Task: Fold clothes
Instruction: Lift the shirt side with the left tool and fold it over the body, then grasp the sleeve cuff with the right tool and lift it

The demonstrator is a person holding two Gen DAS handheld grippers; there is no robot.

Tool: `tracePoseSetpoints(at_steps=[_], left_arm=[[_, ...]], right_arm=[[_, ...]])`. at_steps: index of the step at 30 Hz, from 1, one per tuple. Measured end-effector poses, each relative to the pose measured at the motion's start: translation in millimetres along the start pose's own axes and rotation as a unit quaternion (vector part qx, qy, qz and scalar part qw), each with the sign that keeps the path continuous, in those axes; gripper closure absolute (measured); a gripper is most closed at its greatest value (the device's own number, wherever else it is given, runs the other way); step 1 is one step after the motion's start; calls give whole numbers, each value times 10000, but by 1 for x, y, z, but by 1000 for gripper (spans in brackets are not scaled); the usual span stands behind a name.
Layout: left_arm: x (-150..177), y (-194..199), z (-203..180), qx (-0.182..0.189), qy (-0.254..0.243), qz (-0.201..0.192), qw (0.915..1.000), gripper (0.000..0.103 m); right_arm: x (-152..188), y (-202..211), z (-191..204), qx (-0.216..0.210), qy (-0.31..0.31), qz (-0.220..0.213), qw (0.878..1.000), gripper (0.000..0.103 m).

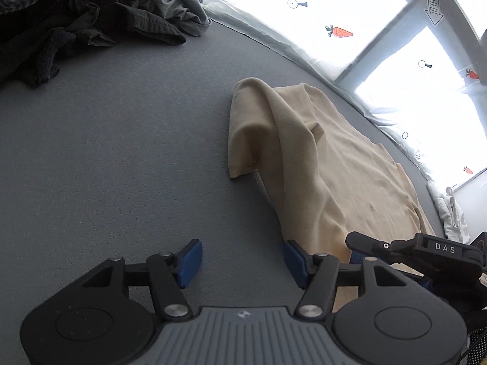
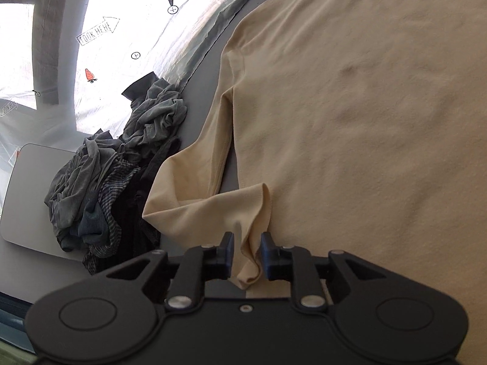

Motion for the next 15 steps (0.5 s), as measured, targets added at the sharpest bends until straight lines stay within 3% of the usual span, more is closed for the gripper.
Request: tracePoseSetpoints(at_steps=[2,3,4,5,12,15], left_arm=[[-1,-2,-2,72,61,17,10000,34],[-1,-3,-3,101,86,22,9999,31],[-1,-3,-4,111,100,20,9999,28],[-1,-4,-6,96,105,11,9999,27],[6,-9,-22,-547,-258,-191,9980,26],[10,-10,-38,-651,-230,-329,9971,26]], right_arm=[[0,-3,2,32,101,50,9999,73],[0,-5,2,47,151,75,9998,76],[0,-6,3,63,202,101,9997,81],[0,-8,4,79,252,126,9996,99],[-23,24,-6,93,474,-331,9983,100],[-38,50,-23,193,468,-535,9973,100]])
Point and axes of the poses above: each gripper's, at about its wrist camera, not at the fingertips, and y roughly against the way its jaws point, z to its left, x to its underside, the point moved 9 cm from there along -y, roughly the way its jaws point, and after that the axes turned 10 degrees about y, right-handed, at the moved point
